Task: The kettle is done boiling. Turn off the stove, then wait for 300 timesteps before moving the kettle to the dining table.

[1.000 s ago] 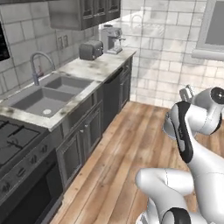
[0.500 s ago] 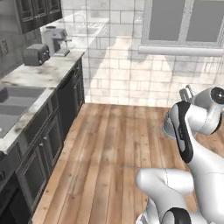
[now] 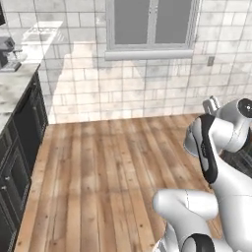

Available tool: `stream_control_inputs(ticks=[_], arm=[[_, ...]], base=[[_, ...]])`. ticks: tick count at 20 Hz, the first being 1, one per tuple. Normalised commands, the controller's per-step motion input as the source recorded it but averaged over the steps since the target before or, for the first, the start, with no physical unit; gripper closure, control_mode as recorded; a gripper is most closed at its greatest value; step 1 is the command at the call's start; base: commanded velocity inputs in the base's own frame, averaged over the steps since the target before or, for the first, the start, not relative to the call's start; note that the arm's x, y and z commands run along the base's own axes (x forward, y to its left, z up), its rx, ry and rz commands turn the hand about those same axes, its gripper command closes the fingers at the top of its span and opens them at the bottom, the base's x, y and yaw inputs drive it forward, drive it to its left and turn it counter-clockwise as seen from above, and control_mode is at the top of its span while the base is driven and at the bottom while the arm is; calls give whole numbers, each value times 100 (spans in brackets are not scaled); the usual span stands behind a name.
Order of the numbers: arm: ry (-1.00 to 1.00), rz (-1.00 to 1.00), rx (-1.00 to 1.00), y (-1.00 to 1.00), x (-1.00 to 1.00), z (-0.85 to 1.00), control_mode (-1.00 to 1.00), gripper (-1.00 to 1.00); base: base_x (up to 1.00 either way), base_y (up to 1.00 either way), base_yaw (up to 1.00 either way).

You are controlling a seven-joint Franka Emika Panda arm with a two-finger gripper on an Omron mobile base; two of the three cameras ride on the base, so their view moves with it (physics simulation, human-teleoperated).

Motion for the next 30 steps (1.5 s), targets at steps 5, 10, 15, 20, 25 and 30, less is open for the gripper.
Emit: stream_control_inputs(ticks=[5,10,15,20,25,30], arm=[[0,0,0,0,0,0,100,100],[0,0,0,0,0,0,100,100],[0,0,0,0,0,0,100,100],[0,0,0,0,0,0,100,100],[0,0,0,0,0,0,100,100],[0,0,0,0,0,0,100,100]], base=[[10,0,-38],[34,2,-32],[44,2,-29],[47,8,-28],[51,22,-25],[51,36,-25]])
